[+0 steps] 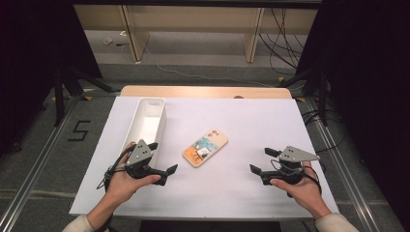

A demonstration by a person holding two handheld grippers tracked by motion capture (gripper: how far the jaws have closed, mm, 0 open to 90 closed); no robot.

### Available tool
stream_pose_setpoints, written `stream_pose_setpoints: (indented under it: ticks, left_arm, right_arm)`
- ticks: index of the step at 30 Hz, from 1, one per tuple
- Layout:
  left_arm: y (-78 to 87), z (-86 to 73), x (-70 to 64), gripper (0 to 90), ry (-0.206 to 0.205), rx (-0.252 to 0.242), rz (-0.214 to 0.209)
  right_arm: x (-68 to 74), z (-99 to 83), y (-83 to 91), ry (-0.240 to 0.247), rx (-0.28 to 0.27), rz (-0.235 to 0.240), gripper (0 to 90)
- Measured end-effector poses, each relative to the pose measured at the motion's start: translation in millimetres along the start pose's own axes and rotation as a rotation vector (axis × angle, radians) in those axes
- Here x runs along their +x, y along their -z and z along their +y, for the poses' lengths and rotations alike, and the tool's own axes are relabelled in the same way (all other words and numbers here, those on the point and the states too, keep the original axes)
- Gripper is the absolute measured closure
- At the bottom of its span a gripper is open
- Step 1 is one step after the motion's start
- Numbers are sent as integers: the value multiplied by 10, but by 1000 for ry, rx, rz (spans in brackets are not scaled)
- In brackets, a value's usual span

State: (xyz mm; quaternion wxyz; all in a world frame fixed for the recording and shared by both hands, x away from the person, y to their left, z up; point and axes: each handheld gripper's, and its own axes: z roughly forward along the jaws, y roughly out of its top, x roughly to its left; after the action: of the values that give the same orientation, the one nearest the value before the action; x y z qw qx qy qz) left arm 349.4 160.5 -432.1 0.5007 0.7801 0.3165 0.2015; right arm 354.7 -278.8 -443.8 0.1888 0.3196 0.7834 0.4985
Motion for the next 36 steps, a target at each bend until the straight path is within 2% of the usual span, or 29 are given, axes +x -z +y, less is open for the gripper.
stream_pose_setpoints:
  ticks: [18,21,23,25,29,31,36]
  left_arm:
    - [-25,49,-19,0,1,-7,-1]
    - [-79,100,-47,0,4,-13,-7]
    - [-154,142,-85,1,3,-6,-36]
    - [-180,154,-103,1,3,-5,-43]
    - [-308,221,-160,0,-17,9,-68]
    - [-330,230,-165,0,-17,9,-69]
    - [-510,299,-205,0,-26,39,-84]
  right_arm:
    - [6,2,-8,2,0,1,152]
    - [8,3,-15,0,1,-1,152]
    - [12,5,-18,0,2,-1,152]
    - [12,6,-17,-2,0,-2,152]
    - [7,5,-16,-2,-2,-2,153]
    - [10,6,-15,-2,-2,-2,153]
    - [10,6,-17,-2,-2,-2,152]
